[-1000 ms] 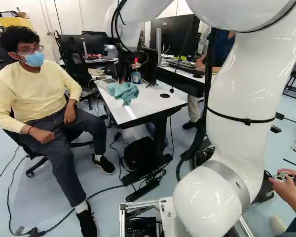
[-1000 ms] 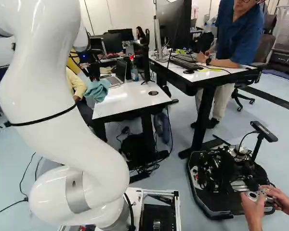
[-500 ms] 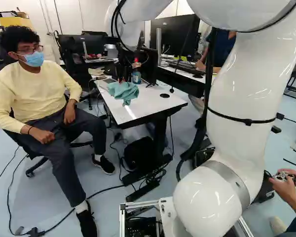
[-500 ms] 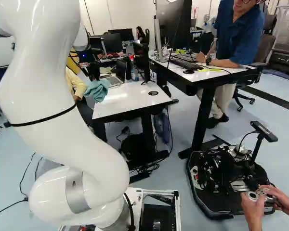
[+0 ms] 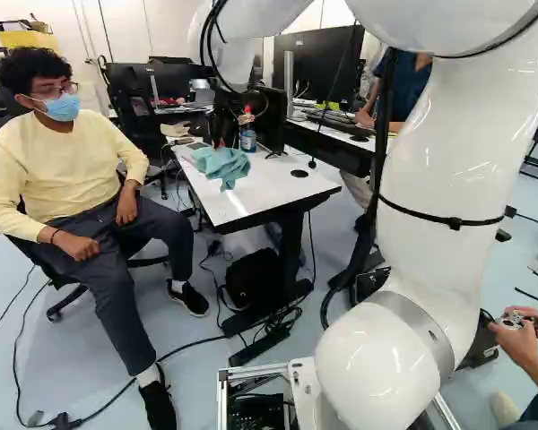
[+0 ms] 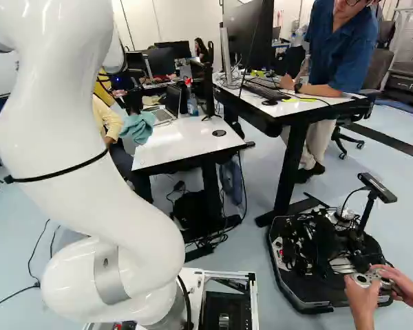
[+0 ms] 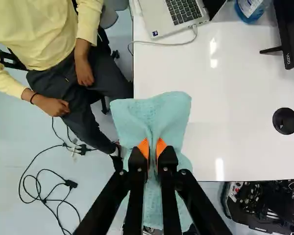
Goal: Clean the table with the green towel
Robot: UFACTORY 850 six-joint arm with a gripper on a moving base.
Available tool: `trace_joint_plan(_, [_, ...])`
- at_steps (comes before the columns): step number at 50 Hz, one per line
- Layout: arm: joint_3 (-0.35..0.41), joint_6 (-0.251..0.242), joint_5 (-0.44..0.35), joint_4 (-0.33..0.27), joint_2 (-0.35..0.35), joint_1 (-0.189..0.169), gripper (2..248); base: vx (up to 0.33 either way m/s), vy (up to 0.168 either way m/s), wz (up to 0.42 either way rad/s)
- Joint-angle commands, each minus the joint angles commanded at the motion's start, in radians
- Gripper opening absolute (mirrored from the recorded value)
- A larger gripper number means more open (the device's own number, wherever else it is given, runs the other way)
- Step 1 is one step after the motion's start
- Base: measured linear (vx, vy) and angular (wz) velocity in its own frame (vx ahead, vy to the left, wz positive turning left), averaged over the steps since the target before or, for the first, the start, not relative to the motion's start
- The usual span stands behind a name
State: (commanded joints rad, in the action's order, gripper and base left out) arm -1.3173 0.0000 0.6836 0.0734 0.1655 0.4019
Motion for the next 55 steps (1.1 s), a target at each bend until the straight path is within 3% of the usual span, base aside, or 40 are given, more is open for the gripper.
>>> trace_joint_plan(28, [0.065, 0.0, -0.01, 0.0, -0.052, 0.028, 39, 0.0, 0.0, 0.0])
trace_joint_plan(55, [0.113, 0.0, -0.032, 0.0, -0.031, 0.04, 39, 0.0, 0.0, 0.0])
